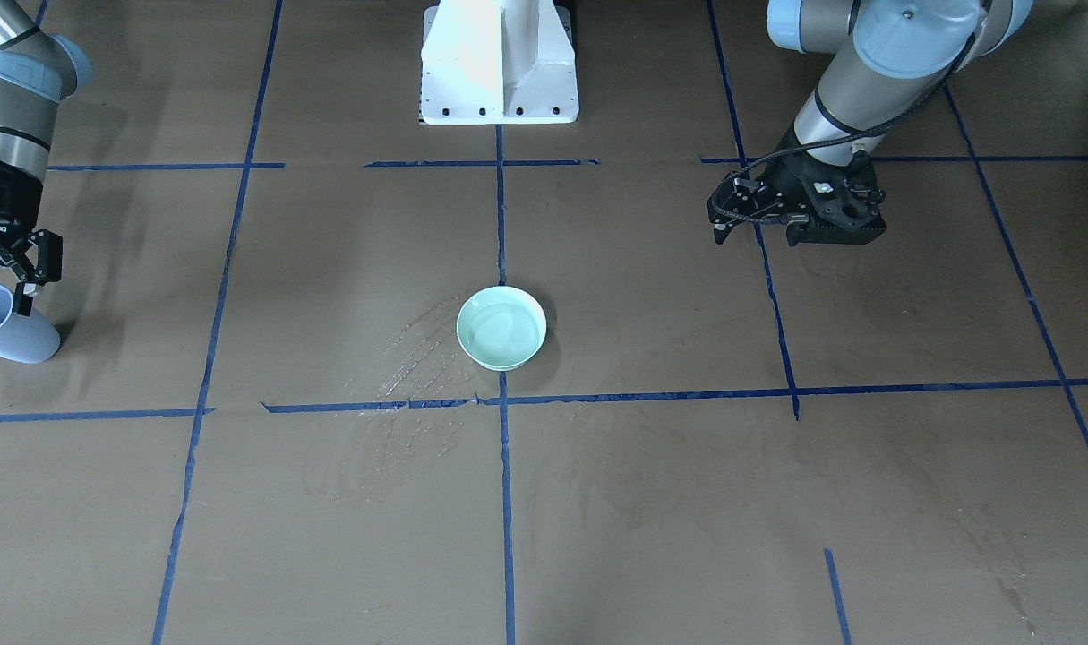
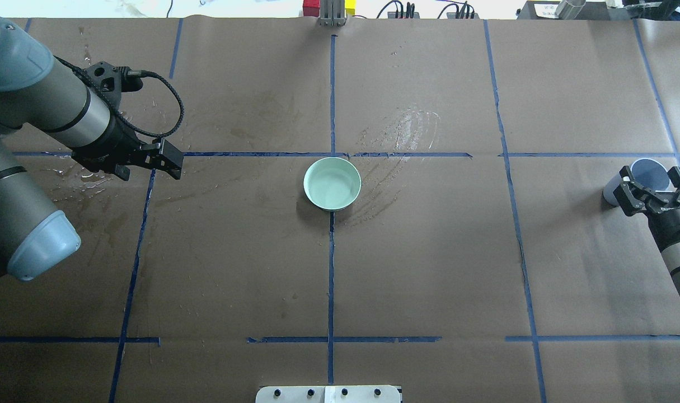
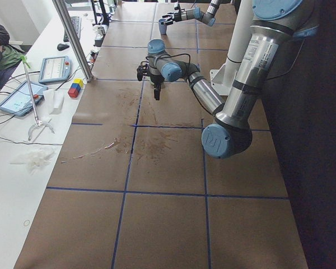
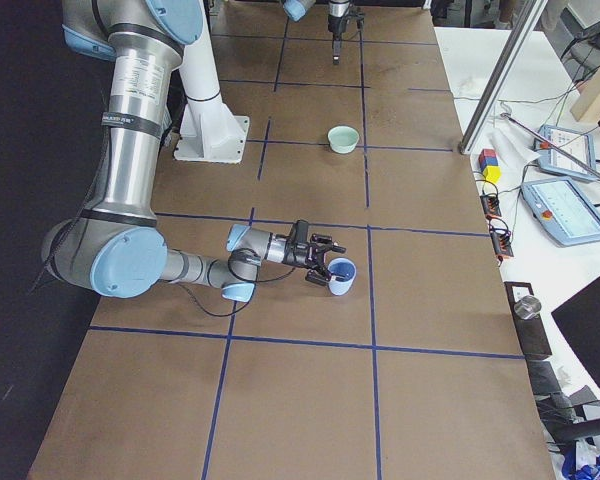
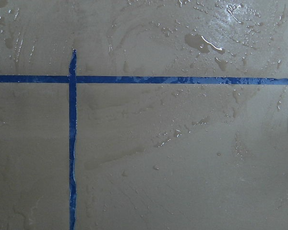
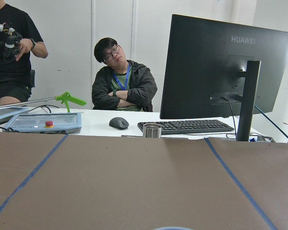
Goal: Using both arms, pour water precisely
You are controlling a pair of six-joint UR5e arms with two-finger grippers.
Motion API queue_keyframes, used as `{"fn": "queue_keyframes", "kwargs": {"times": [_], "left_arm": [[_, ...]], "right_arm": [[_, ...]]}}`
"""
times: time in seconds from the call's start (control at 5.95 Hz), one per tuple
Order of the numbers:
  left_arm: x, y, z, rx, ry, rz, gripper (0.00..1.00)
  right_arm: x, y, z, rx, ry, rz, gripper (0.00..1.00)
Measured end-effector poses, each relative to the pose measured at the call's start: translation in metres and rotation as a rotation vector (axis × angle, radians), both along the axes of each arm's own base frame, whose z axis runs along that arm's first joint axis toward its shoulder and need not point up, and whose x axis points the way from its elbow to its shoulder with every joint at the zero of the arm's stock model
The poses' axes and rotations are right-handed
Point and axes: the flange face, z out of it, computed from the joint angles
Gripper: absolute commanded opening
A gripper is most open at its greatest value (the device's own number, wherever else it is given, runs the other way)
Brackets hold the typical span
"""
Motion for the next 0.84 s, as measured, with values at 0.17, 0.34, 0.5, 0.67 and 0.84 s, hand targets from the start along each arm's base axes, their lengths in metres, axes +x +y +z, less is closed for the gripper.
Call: {"fn": "queue_keyframes", "kwargs": {"times": [0.17,0.34,0.5,0.67,0.84], "left_arm": [[0.0,0.0,0.0,0.0,0.0,0.0,1.0],[0.0,0.0,0.0,0.0,0.0,0.0,1.0],[0.0,0.0,0.0,0.0,0.0,0.0,1.0],[0.0,0.0,0.0,0.0,0.0,-0.001,1.0],[0.0,0.0,0.0,0.001,0.0,-0.001,1.0]], "right_arm": [[0.003,0.001,-0.01,0.01,0.012,-0.01,1.0],[0.005,0.002,-0.019,0.016,0.019,-0.023,1.0],[0.009,-0.001,-0.027,0.016,0.023,-0.044,1.0],[0.02,-0.012,-0.034,0.004,0.027,-0.07,1.0],[0.039,-0.029,-0.035,-0.026,0.033,-0.104,1.0]]}}
